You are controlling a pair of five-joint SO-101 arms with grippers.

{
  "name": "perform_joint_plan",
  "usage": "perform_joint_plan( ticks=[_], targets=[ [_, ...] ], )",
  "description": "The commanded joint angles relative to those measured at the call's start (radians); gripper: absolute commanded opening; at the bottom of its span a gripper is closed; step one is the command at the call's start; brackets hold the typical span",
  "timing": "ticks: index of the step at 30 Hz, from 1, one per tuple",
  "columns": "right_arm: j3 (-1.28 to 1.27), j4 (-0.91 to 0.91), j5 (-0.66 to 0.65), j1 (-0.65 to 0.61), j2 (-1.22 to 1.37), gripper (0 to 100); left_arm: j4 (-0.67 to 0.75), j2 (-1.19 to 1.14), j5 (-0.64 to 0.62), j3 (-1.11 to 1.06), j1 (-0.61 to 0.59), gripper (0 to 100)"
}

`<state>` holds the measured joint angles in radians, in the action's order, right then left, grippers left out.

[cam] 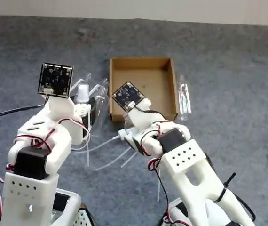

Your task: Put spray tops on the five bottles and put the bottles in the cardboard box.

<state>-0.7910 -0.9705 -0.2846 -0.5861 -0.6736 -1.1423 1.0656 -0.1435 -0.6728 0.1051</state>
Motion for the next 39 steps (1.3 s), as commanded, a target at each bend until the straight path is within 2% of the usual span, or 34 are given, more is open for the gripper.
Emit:
perform_joint_plan(
  ticks=[1, 5, 11, 21, 30, 34, 39],
  targets=[
    [0.007, 0.012, 0.005, -0.012, -0.036, 0.4, 0.02, 0.016, -0.012, 0.004, -0.028, 0],
    [0.008, 0.015, 0.008, -0.019, -0.033, 0.4, 0.021, 0.016, -0.012, 0.004, -0.025, 0],
    [0.008, 0.03, 0.009, -0.105, -0.036, 0.4, 0.017, 0.016, -0.012, 0.004, -0.024, 0],
    [-0.12, 0.298, 0.011, -0.136, -0.036, 0.4, 0.018, 0.016, -0.012, 0.004, -0.028, 0],
    [-0.15, 0.4, 0.011, -0.162, -0.038, 0.4, 0.043, 0.018, -0.014, 0.013, -0.031, 0],
    [-0.168, 0.398, 0.011, -0.225, -0.038, 0.4, 0.126, 0.018, -0.103, 0.007, -0.096, 0],
    [-0.189, 0.4, 0.009, -0.269, -0.038, 0.4, 0.216, 0.016, -0.233, -0.019, -0.249, 0]
  ],
)
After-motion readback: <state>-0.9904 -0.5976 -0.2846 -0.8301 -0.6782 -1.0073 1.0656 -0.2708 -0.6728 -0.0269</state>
